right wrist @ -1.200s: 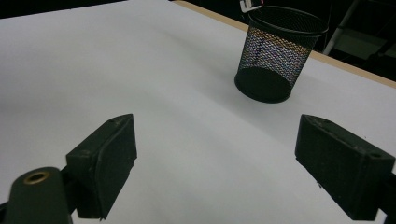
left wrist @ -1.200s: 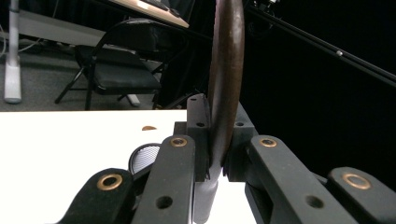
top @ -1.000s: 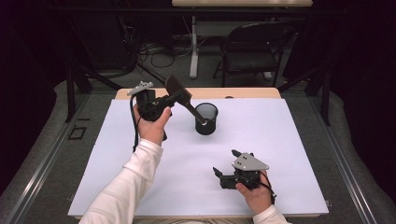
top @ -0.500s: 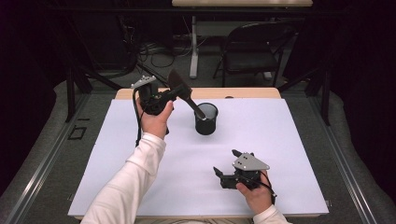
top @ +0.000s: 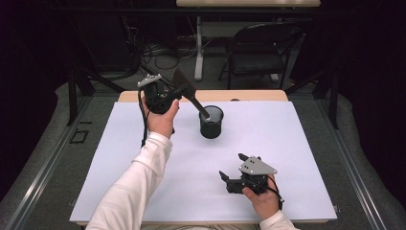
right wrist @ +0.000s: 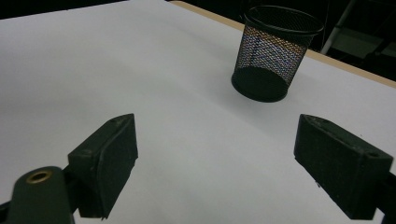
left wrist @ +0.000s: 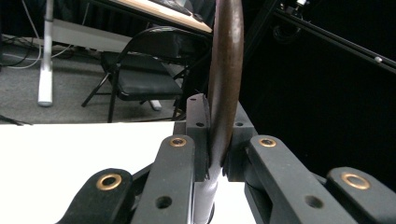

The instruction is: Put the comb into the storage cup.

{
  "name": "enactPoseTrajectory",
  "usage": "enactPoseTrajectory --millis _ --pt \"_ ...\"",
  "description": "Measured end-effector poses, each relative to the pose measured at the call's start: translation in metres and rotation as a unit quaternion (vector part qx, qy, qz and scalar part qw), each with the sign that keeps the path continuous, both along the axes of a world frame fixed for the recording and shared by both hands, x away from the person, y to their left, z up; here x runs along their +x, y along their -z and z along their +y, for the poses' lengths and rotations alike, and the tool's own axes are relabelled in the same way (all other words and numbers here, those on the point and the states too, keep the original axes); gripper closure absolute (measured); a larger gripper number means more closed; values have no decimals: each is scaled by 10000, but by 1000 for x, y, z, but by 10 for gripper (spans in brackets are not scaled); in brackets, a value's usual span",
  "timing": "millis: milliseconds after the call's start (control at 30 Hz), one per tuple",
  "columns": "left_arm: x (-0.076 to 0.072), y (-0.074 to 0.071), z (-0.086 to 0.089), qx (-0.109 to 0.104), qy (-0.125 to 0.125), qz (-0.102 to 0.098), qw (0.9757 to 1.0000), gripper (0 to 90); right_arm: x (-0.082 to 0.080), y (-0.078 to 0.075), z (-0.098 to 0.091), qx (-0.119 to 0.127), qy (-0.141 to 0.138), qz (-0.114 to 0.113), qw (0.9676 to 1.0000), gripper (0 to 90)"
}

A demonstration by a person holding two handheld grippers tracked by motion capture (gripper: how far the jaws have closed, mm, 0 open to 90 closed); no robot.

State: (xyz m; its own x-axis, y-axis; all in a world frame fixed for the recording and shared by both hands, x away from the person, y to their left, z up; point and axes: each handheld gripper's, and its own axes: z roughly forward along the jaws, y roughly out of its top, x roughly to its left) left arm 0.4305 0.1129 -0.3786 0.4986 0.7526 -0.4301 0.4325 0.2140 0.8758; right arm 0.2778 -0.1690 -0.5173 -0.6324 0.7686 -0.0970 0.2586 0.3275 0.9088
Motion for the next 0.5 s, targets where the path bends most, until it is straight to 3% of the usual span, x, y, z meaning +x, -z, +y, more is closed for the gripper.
enactPoseTrajectory --millis 500 --pt "14 11 -3 83 -202 143 9997 840 0 0 -1 1 12 8 10000 136"
